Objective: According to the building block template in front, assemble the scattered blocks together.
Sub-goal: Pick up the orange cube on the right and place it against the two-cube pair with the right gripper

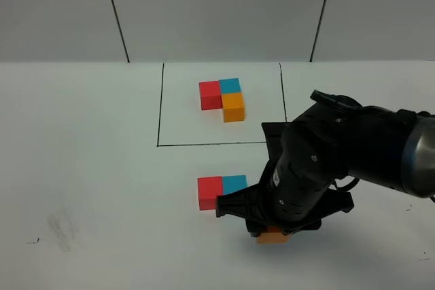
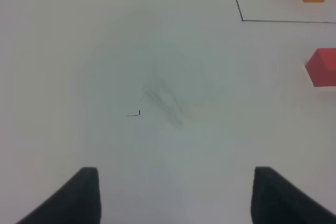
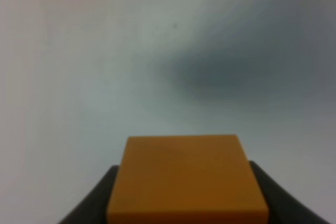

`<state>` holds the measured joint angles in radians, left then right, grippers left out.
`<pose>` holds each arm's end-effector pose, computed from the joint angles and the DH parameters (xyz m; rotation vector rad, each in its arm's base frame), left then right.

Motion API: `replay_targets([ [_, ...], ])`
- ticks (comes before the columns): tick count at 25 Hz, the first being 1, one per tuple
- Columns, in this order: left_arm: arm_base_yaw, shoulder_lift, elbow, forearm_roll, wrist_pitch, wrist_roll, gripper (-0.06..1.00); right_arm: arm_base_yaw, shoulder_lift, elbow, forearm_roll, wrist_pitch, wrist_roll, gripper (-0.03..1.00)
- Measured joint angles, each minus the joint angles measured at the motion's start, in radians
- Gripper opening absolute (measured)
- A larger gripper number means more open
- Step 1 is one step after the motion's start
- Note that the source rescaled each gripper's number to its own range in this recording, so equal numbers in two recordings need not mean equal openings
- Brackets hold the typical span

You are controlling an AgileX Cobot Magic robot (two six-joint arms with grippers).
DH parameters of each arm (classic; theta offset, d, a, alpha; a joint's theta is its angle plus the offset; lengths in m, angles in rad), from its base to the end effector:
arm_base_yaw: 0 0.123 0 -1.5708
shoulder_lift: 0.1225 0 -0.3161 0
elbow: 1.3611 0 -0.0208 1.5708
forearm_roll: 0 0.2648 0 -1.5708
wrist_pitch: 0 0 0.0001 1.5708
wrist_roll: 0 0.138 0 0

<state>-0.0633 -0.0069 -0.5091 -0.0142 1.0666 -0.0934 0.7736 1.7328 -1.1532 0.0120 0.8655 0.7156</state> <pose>0.0155 -0.0027 0.2650 -0.0298 2.0358 -0.1154 0.2574 0.2531 0.1846 -0.0764 2.9823 0.2269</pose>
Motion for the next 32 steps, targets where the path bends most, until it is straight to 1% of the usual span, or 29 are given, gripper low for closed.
replay_targets([
  [3,0.000,0.000,0.000,0.000,0.000,0.000,0.96,0.019,0.000,0.000,-0.021,0.001,0.046,0.02],
  [12,0.000,0.000,0.000,0.000,0.000,0.000,0.96,0.020,0.005,-0.015,-0.018,0.051,0.092,0.02],
  [20,0.000,0.000,0.000,0.000,0.000,0.000,0.96,0.062,0.137,-0.233,-0.044,0.182,0.082,0.02],
  [24,0.000,0.000,0.000,0.000,0.000,0.000,0.96,0.063,0.163,-0.247,-0.040,0.184,0.078,0.02],
  [32,0.000,0.000,0.000,0.000,0.000,0.000,0.96,0.063,0.176,-0.248,-0.022,0.118,0.095,0.02],
])
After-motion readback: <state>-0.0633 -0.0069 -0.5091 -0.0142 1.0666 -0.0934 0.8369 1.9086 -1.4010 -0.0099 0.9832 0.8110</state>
